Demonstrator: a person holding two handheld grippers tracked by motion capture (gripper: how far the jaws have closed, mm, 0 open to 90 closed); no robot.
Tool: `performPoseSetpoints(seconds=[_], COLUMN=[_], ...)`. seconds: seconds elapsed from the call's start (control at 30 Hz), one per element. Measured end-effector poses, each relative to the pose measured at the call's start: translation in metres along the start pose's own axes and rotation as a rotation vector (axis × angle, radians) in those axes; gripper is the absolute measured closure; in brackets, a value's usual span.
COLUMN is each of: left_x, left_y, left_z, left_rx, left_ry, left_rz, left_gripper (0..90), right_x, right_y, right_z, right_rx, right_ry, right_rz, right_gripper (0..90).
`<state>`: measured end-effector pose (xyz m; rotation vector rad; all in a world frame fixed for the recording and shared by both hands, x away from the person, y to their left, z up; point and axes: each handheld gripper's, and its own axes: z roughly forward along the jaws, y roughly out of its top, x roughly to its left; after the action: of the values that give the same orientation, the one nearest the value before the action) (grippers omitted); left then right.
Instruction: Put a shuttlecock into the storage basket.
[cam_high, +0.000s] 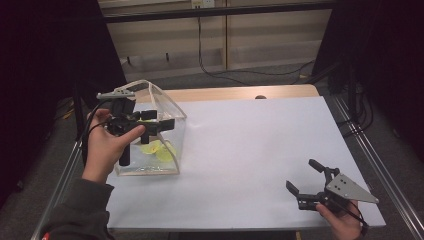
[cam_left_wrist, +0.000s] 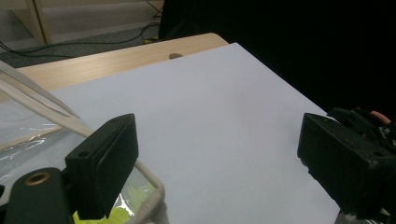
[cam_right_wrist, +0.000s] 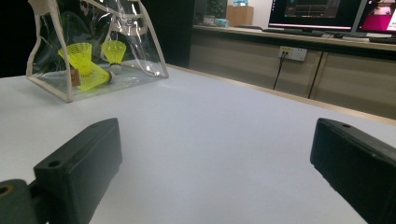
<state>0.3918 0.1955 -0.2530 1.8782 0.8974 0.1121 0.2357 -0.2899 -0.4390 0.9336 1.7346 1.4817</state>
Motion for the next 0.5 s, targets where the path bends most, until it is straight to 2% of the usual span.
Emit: performPoseSetpoints(seconds=[0.5], left_x=[-0.005], left_y=[-0.013], left_z=[-0.003], left_rx=[-0.02], left_ry=[-0.045], left_rz=[0.002], left_gripper=[13.8], right_x=[0.001], right_y=[0.0], right_z=[-0.001], right_rx=[0.001], right_ry=[-0.001], right_rz=[-0.001], right_gripper=[2.0])
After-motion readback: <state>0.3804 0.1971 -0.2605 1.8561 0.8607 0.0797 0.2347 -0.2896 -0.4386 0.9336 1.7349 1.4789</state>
